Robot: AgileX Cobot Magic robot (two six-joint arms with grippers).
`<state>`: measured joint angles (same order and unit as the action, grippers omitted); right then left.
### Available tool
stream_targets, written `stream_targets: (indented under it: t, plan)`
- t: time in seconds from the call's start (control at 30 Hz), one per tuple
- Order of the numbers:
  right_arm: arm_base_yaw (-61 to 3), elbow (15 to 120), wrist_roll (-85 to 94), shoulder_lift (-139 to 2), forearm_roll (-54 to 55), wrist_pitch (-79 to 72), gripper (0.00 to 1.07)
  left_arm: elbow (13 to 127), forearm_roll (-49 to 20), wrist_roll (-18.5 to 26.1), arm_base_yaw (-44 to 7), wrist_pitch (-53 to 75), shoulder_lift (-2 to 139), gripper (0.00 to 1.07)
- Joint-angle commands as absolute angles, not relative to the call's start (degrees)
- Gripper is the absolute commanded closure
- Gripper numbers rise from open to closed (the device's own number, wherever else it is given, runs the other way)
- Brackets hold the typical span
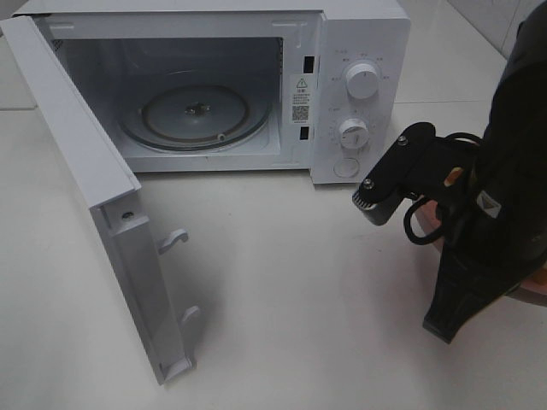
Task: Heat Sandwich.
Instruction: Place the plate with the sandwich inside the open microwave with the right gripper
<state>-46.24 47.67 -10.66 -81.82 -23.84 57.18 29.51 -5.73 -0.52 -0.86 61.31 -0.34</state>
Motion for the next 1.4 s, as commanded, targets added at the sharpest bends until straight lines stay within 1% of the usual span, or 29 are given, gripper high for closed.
stream_targets:
  t: [0.03, 0.17, 0.3, 0.93, 1.17, 1.4]
  plan:
    - [-47.1, 47.61, -9.0, -81.36, -25.27, 57.98, 1.07, 29.39, -6.36, -0.74, -0.74, 61.13, -1.38, 0.09]
    - [-50.36, 47.61, -3.38, -81.36, -25.21, 57.75, 1.07, 29.39, -6.36, -0.74, -0.74, 61.13, -1.38, 0.09]
    - [-52.14, 47.61, 0.0, -81.36, -25.21, 56.67, 1.07, 29.39, -6.36, -0.74, -0.74, 61.13, -1.38, 0.09]
    - [-52.14, 47.61, 17.53, -81.36, -24.81, 50.13, 1.06, 29.39, -6.36, -0.74, -0.74, 61.13, -1.38, 0.09]
    - [-52.14, 47.61, 30.02, -81.36, -24.81, 46.47, 1.06, 29.39, -6.36, -0.74, -0.74, 61.13, -1.38, 0.09]
    - [-52.14, 47.61, 38.33, -81.36, -23.26, 43.66, 1.05, 29.39, -6.36, -0.74, -0.74, 61.13, -1.38, 0.09]
